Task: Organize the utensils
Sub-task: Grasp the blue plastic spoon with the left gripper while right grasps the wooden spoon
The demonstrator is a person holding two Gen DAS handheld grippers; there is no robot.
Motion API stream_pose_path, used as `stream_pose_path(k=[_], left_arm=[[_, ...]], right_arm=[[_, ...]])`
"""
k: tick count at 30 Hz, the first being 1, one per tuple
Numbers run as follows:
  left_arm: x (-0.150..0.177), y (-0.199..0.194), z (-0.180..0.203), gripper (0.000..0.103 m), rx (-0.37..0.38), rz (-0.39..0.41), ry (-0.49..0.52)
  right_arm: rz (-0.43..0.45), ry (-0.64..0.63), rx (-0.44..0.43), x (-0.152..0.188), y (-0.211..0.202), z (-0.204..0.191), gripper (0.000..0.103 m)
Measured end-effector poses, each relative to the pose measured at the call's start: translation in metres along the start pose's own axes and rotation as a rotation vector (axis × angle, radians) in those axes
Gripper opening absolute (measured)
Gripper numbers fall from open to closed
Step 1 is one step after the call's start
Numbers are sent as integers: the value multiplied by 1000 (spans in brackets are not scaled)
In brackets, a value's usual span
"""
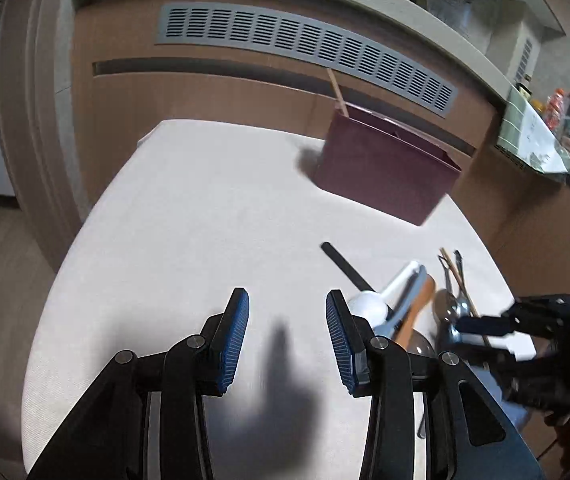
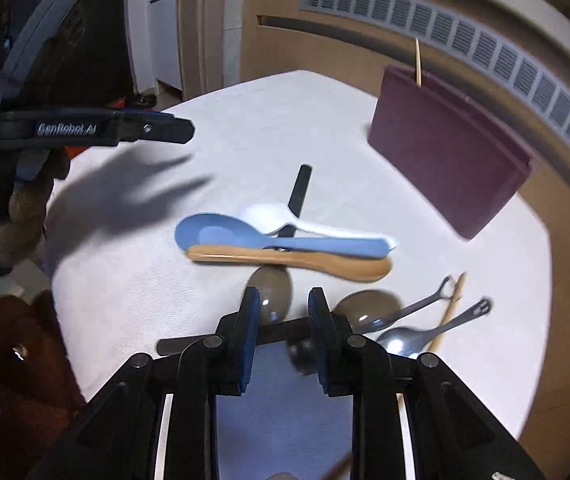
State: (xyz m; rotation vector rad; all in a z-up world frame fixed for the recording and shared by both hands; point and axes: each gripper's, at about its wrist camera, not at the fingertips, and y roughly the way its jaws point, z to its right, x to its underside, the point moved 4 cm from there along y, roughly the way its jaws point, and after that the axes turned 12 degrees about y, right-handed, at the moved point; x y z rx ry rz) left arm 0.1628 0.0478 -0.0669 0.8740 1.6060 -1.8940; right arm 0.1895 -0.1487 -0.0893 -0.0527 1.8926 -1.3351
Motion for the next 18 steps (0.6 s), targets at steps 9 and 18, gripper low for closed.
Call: stream_pose_path(k=[9,18], left_arm=[[10,19,26,41,71,-54,52],[13,20,18,41,79,-66,20]], right_arm=[[51,378,-2,-18,16,16,25],[43,93,177,-9,31,-18,23]])
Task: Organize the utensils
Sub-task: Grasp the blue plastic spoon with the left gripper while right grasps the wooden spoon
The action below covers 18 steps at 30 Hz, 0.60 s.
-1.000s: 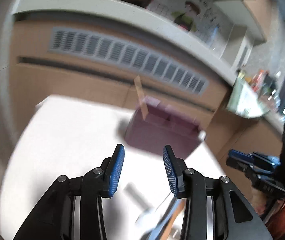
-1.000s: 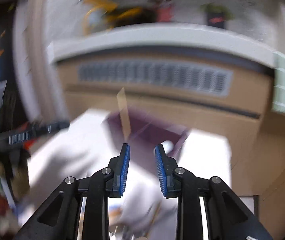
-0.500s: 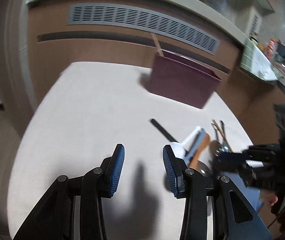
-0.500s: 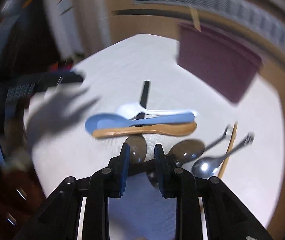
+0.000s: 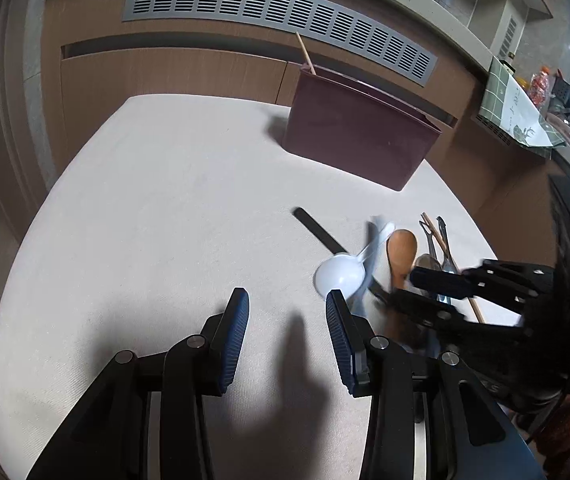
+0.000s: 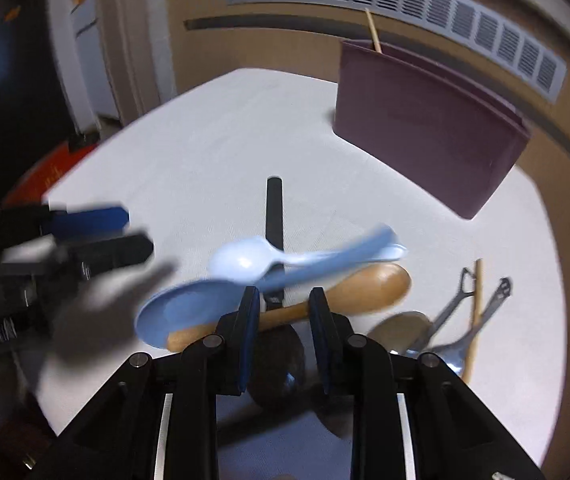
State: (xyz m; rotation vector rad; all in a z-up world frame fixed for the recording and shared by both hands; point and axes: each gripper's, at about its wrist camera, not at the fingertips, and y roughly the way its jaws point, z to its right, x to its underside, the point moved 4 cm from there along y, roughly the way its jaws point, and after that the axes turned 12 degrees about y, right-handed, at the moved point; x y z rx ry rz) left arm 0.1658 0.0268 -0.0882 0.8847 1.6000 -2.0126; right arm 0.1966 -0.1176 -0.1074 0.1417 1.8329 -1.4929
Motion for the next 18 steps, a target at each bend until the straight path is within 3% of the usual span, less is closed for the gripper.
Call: stream_pose_path(k=[3,6,9,13,18], left_arm=[[1,4,3,41,23,-12,-9],[2,6,15,41,68,-18,7],[-1,2,31,41,94,8,46],[-6,-4,48,41,53,40,106],[-11,-9,50,41,-5,50,125]], right_arm=[[23,-14,34,12,-18,19,23],[39,57,115,21,-38,51,23],[72,219,76,31,-61,86,23],[89,403,45,45,-61,115,26],[52,471,-88,47,-45,101,26]])
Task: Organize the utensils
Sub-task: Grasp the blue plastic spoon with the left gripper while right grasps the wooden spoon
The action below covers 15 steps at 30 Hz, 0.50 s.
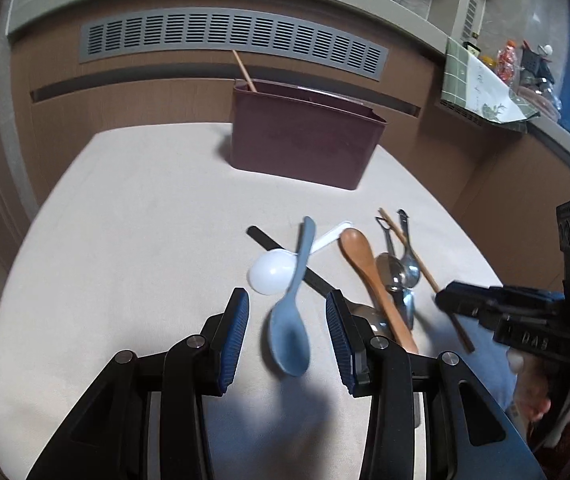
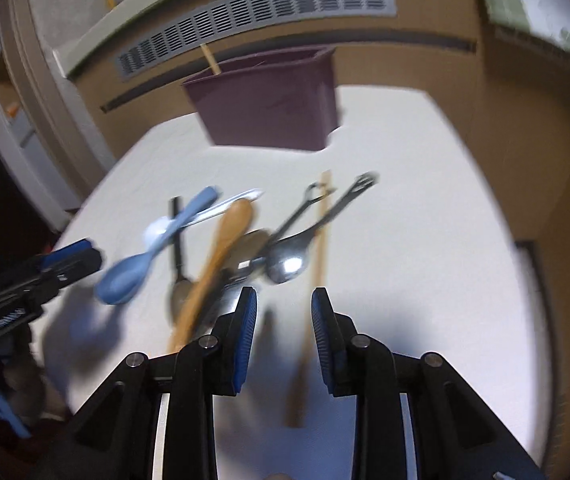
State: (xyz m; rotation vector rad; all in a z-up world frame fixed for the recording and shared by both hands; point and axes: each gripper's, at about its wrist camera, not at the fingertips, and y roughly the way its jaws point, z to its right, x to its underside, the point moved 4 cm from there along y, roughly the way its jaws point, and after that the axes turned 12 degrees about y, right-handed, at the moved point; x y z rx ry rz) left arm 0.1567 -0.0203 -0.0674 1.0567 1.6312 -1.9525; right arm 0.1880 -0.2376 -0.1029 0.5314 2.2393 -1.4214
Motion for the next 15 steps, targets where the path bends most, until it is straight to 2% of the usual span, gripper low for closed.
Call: stream_pose_path(k=[4,9,13,15], left_arm=[[1,0,-8,41,-23,-6,-24],[4,1,-21,41,-43,-16,-73],[7,-3,-28,41,-53,-10,-87],[9,-3,-31,41,-53,-13,-97]], right_arm=[[17,-67,38,-2,12,-25,26],[-5,-88,2,-21,33,-48,26],[5,-83,100,-39,59,-49,26],[-47,-85,96,-43,71,-51,26]])
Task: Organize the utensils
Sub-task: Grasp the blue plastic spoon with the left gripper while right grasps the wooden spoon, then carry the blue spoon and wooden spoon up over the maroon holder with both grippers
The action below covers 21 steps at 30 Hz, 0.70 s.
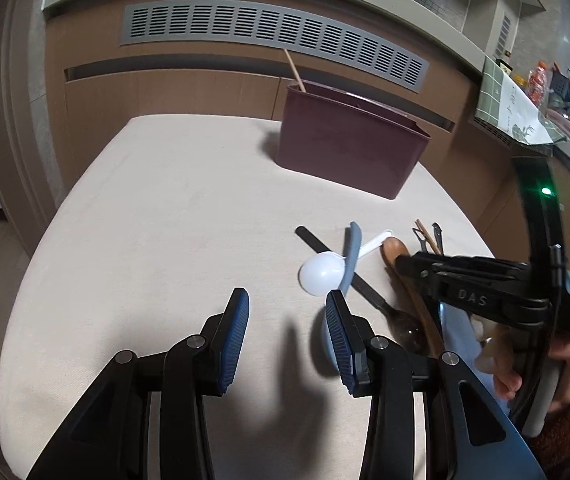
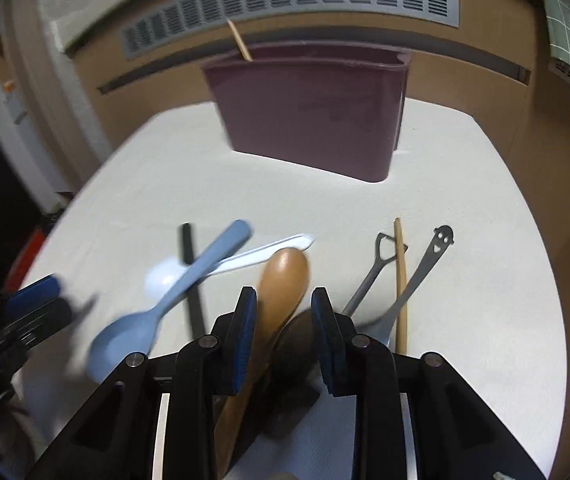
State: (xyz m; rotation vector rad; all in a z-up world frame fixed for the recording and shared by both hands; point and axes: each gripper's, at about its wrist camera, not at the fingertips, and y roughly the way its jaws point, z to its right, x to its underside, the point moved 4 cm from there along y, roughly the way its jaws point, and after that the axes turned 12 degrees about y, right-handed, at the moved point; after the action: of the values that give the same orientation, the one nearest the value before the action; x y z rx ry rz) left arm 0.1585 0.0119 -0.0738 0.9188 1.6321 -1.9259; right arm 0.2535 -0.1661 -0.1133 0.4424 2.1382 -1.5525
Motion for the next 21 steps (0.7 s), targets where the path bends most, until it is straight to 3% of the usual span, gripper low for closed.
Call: stream_pose_path(k=[2,9,13,15,21], left_arm=[[1,3,-2,41,5,-7,-9],[4,10,6,41,36,-31,12],[4,10,13,41,56,-34,41],[6,9,16,41,65,-35,61],[12,20,16,41,116,-87,19]], right_arm=[[-62,-10,-35,1,10,-6,29],[-34,-118,46,-2,18,-25,30],[-15,-160,34,1,14,-32,27],[29,-135,-13,2,-4,-24,26],[196,-87,-15,13,-72,7,25]])
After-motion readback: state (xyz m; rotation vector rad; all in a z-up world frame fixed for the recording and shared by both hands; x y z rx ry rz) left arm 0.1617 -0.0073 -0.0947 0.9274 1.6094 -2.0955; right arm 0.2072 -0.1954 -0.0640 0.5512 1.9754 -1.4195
